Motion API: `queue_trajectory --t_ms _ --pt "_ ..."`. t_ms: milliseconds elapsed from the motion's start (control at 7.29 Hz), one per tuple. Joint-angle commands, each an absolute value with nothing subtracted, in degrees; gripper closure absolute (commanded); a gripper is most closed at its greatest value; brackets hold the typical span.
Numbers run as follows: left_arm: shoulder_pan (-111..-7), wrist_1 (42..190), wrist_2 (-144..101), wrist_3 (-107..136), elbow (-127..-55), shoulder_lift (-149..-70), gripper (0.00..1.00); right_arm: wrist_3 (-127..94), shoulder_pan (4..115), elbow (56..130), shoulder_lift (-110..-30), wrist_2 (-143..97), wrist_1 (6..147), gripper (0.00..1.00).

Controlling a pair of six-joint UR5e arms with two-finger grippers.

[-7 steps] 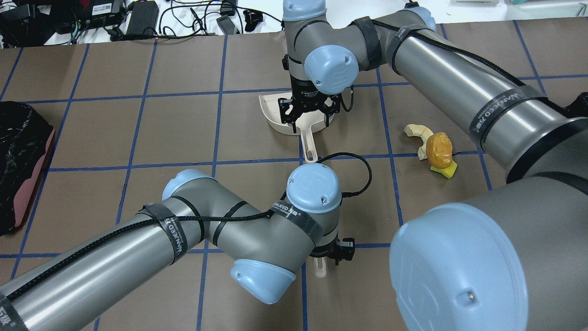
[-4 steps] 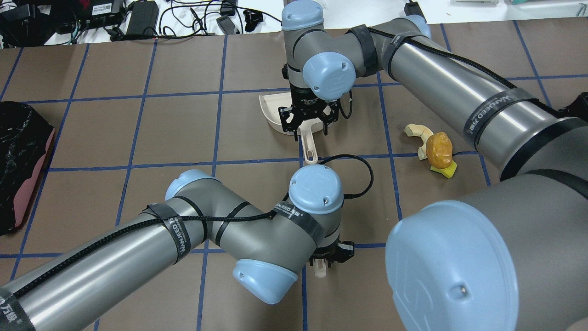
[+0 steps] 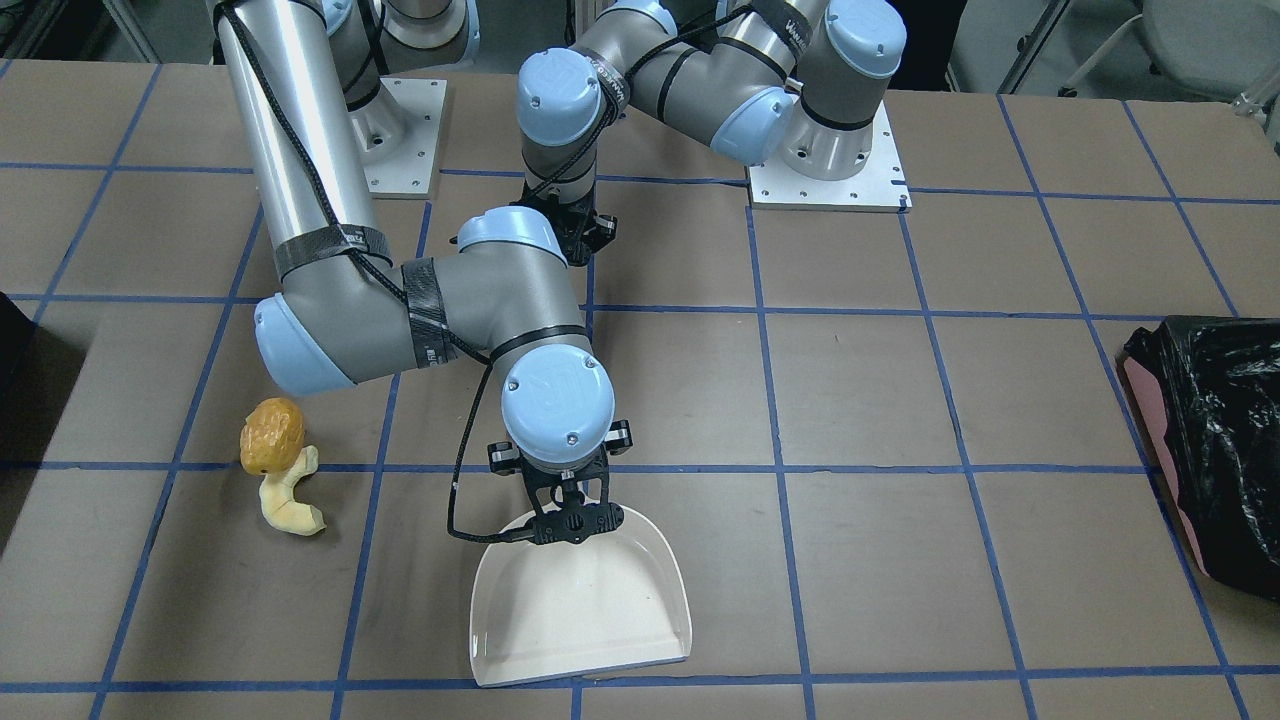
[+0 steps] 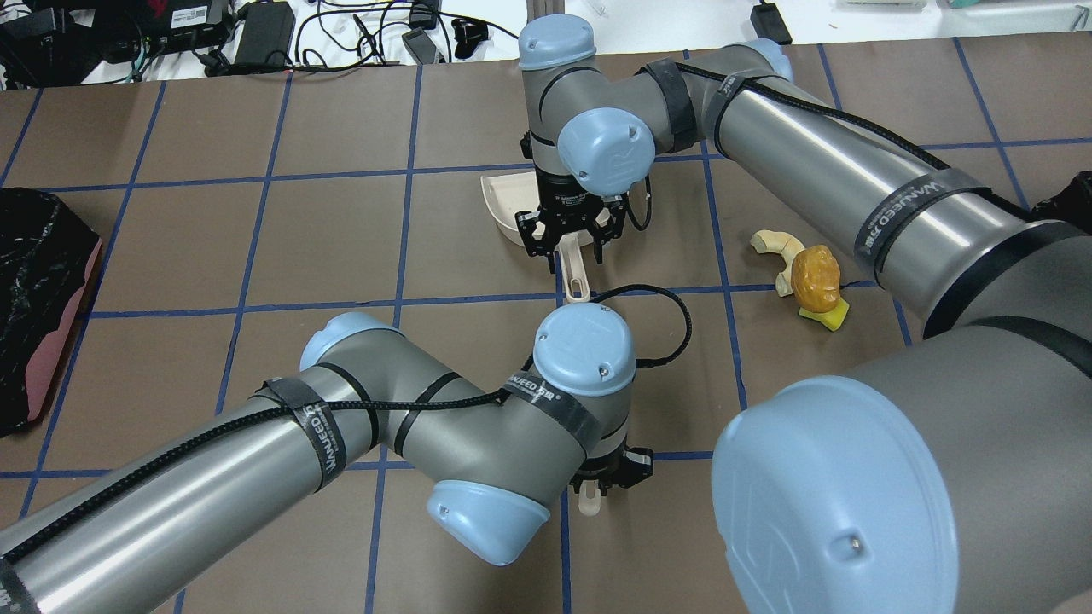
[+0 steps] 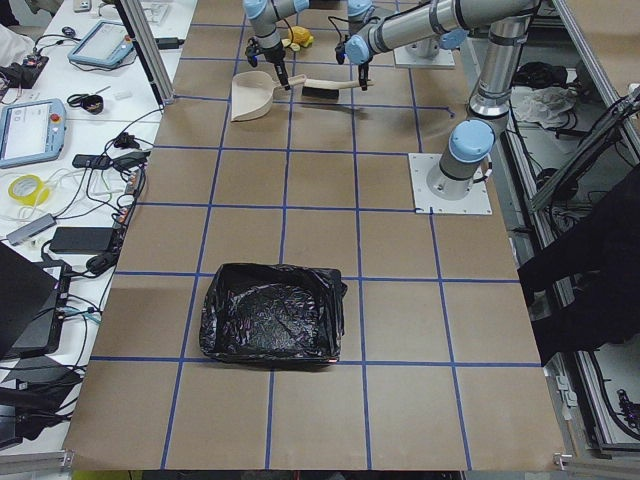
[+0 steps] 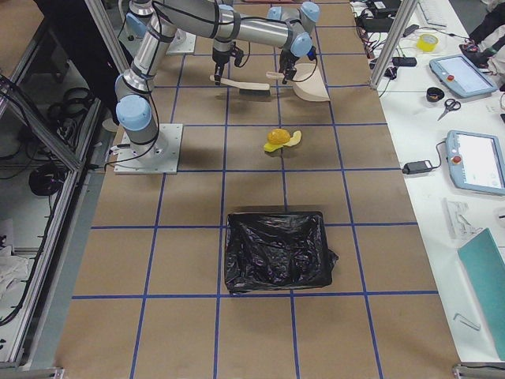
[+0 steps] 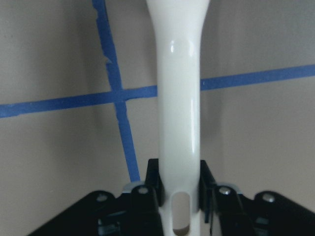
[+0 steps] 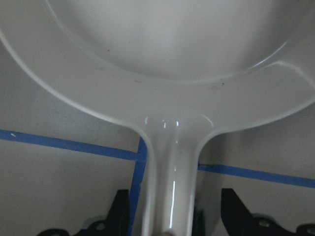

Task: Sweep and dump trash in nearest bin
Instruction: 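Lift the dustpan with the right gripper toward the trash while the left lifts the brush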

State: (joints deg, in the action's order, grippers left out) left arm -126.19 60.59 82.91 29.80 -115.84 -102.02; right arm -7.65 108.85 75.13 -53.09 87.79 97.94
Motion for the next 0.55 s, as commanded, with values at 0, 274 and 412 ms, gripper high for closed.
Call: queue_trajectory --t_ms 0,274,412 --pt "-125.4 62.5 82.5 35.2 -115.6 -101.3 1.0 -7.7 108.9 75.1 -53.2 87.8 97.9 0.53" --pt "-123.8 63.2 82.7 36.1 -115.8 -100.6 1.0 -7.6 108.9 75.1 -53.3 87.9 97.3 0.89" --pt "-123.1 64.0 83.0 35.0 -116.1 -99.9 1.0 -7.6 108.9 75.1 -53.4 87.9 97.2 0.98"
